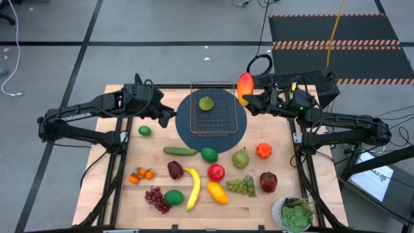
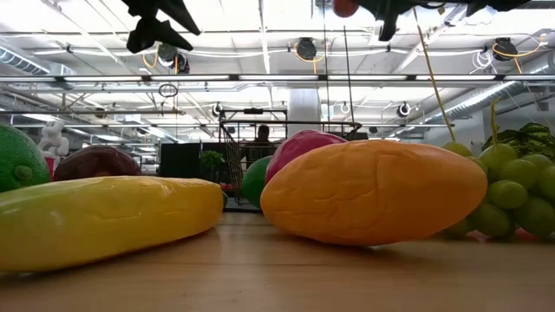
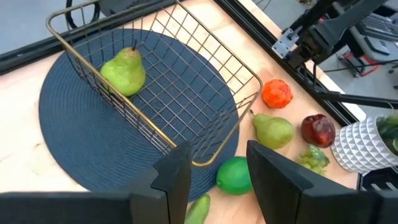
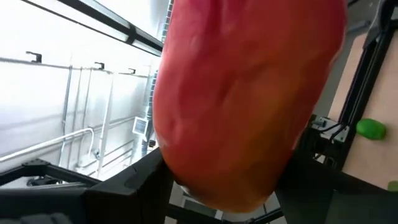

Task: Build produce basket
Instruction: Put the red mango into the gold wire basket

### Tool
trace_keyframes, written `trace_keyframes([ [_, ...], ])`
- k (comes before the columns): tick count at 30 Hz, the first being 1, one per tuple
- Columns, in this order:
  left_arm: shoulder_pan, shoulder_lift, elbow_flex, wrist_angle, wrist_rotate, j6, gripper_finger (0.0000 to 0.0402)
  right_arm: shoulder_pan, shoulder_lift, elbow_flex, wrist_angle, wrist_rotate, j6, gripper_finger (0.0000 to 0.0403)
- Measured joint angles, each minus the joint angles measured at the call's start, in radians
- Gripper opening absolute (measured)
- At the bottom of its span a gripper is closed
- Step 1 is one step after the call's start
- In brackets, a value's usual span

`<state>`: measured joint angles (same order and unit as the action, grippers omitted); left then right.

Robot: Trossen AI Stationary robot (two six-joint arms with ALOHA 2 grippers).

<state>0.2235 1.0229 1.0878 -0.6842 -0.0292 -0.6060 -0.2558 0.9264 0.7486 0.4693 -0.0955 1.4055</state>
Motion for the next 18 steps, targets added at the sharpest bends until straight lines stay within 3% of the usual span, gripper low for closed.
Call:
trace_keyframes([
  [8, -0.027, 0.000, 0.000, 0.000, -0.001, -0.015, 0.0154, 0.000, 0.000, 0.000, -0.011, 0.025, 0.079, 0.0228],
  [18, -0.046, 0.000, 0.000, 0.000, -0.006, -0.013, 0.0154, 0.002, 0.000, 0.000, -0.034, 0.020, 0.055, 0.0228],
])
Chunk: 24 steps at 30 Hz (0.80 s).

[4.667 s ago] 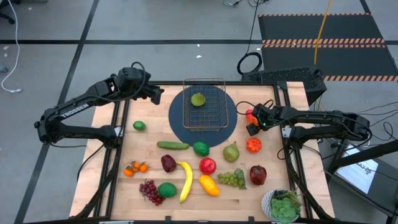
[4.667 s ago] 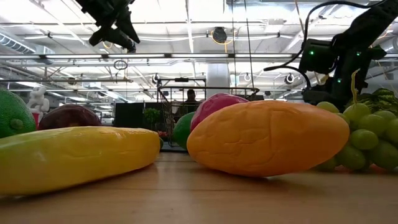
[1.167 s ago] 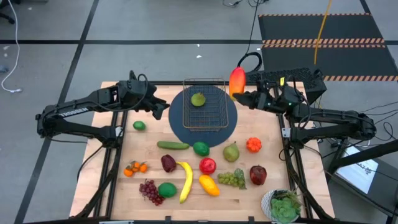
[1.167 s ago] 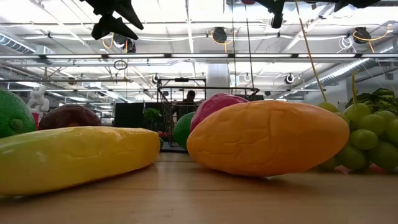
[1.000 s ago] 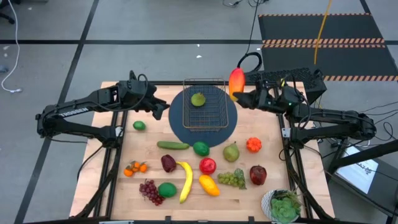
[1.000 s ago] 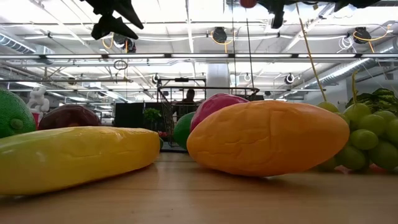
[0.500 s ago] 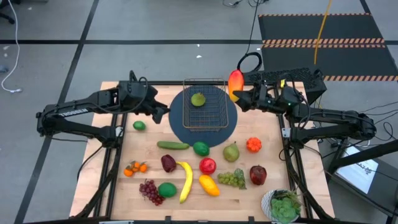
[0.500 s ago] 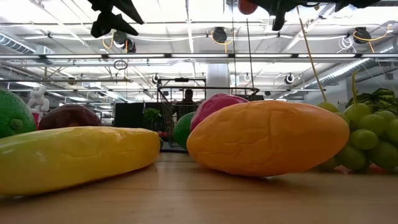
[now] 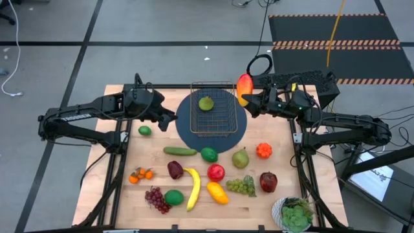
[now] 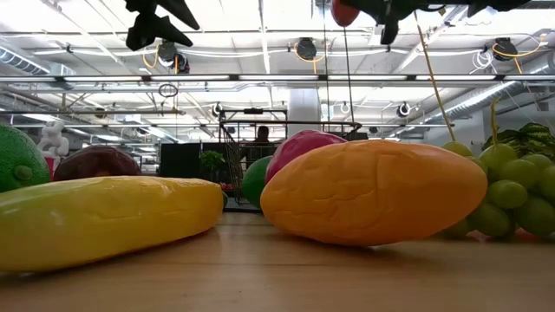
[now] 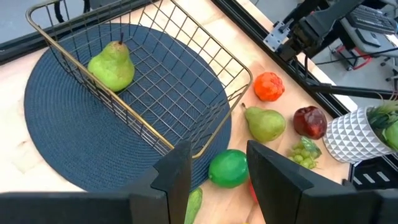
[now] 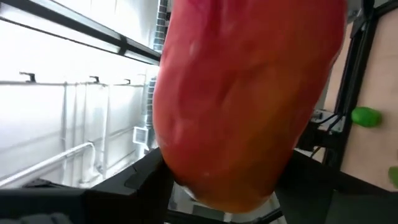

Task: Build produce basket
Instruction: Put the red mango into the gold wire basket

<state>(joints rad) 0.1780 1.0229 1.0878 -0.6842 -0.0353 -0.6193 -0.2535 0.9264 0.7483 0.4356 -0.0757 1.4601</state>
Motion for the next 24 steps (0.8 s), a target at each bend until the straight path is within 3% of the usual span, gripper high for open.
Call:
trace_keyframes([
  [13, 0.000, 0.000, 0.000, 0.000, 0.000, -0.014, 0.0154, 0.000, 0.000, 0.000, -0.016, -0.002, -0.319, 0.0228],
  [24, 0.000, 0.000, 0.000, 0.000, -0.001, -0.012, 0.0154, 0.000, 0.000, 0.000, -0.029, -0.003, -0.776, 0.0228],
])
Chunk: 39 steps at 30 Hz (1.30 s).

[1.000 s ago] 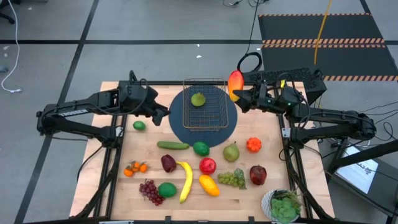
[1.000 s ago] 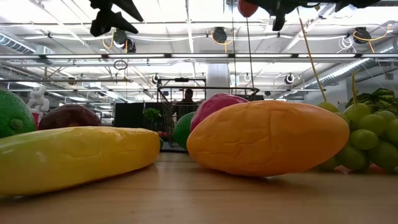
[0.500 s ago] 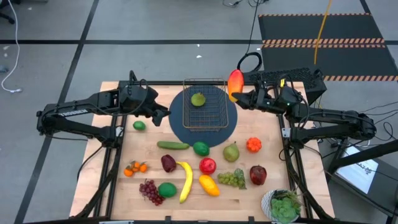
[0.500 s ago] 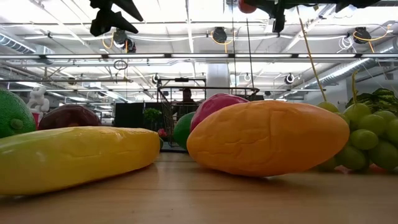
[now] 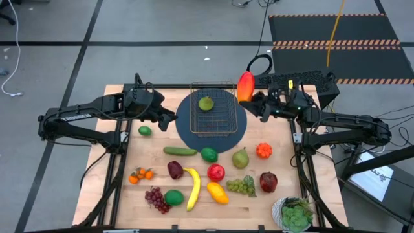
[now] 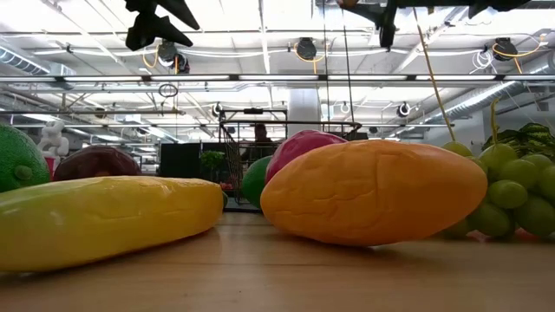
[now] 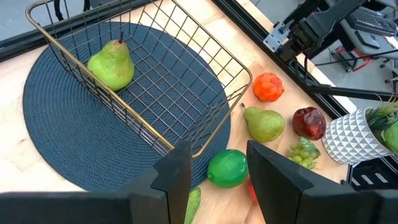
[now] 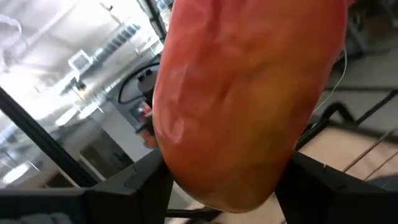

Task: Build produce basket
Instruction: Put the red mango into the gold wire basket

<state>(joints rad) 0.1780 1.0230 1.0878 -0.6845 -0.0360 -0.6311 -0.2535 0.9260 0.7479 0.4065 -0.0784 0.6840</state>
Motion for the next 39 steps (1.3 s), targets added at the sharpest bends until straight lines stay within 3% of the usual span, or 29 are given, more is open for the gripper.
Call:
trace_keyframes([
  [10, 0.000, 0.000, 0.000, 0.000, -0.001, 0.001, 0.0154, 0.000, 0.000, 0.000, -0.028, 0.000, -0.389, 0.0228],
  [15, 0.000, 0.000, 0.000, 0.000, -0.001, 0.003, 0.0154, 0.000, 0.000, 0.000, -0.118, 0.001, -0.445, 0.0228],
  [18, 0.000, 0.000, 0.000, 0.000, -0.001, -0.004, 0.0154, 0.000, 0.000, 0.000, -0.158, 0.030, -0.362, 0.0228],
  [23, 0.000, 0.000, 0.000, 0.000, -0.002, -0.018, 0.0154, -0.001, 0.015, 0.000, -0.154, 0.105, -0.094, 0.0228],
  [27, 0.000, 0.000, 0.000, 0.000, -0.033, -0.026, 0.0154, 0.021, 0.076, 0.001, -0.123, 0.064, 0.080, 0.0228],
  [32, 0.000, 0.000, 0.000, 0.000, -0.071, -0.022, 0.0154, 0.062, 0.208, 0.102, -0.180, 0.047, 0.105, 0.0228],
  [39, 0.000, 0.000, 0.000, 0.000, -0.071, -0.024, 0.0154, 0.040, 0.412, 0.335, -0.504, 0.041, 0.119, 0.0228],
])
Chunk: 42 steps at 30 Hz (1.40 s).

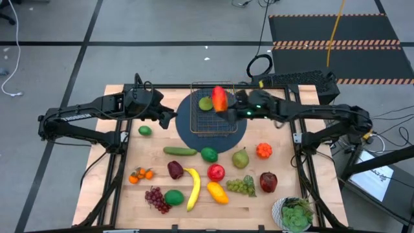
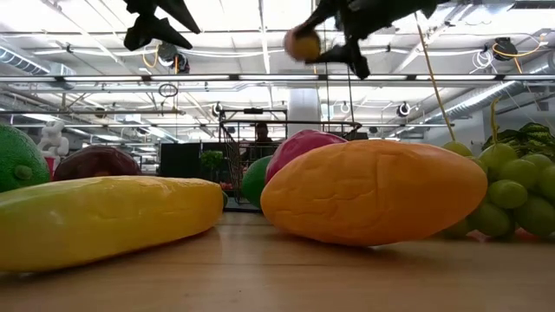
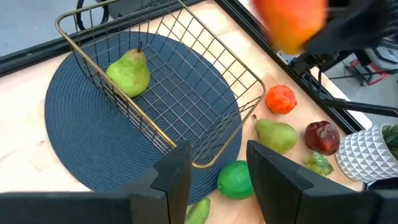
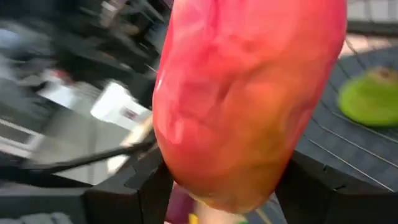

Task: Build produce basket
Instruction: Put the red mango into the gold wire basket, then put the left dark red apple into the gold wire basket

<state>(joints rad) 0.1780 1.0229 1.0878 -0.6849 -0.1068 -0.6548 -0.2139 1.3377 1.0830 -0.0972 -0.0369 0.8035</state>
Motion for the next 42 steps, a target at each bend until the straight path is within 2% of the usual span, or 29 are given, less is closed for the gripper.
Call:
trace_keyframes([
  [5, 0.000, 0.000, 0.000, -0.001, 0.000, 0.008, 0.0154, -0.035, 0.089, 0.064, -0.163, -0.119, 0.109, 0.0228],
  [16, 0.000, 0.000, 0.000, -0.003, 0.031, 0.017, 0.0154, -0.048, 0.191, 0.065, -0.356, -0.121, 0.157, 0.0228],
  [26, 0.000, 0.000, 0.000, -0.005, 0.063, 0.024, 0.0154, -0.049, 0.196, 0.065, -0.420, -0.096, 0.165, 0.0229],
  [29, 0.000, 0.000, 0.000, -0.006, 0.072, 0.006, 0.0154, -0.049, 0.196, 0.065, -0.433, -0.095, 0.172, 0.0240],
  [37, 0.000, 0.000, 0.000, -0.037, 0.103, -0.037, 0.0154, -0.049, 0.191, 0.065, -0.424, -0.098, 0.180, 0.0305],
  [42, -0.001, 0.000, 0.000, -0.087, 0.109, -0.026, 0.0154, -0.049, 0.162, 0.064, -0.346, -0.095, 0.133, 0.0316],
])
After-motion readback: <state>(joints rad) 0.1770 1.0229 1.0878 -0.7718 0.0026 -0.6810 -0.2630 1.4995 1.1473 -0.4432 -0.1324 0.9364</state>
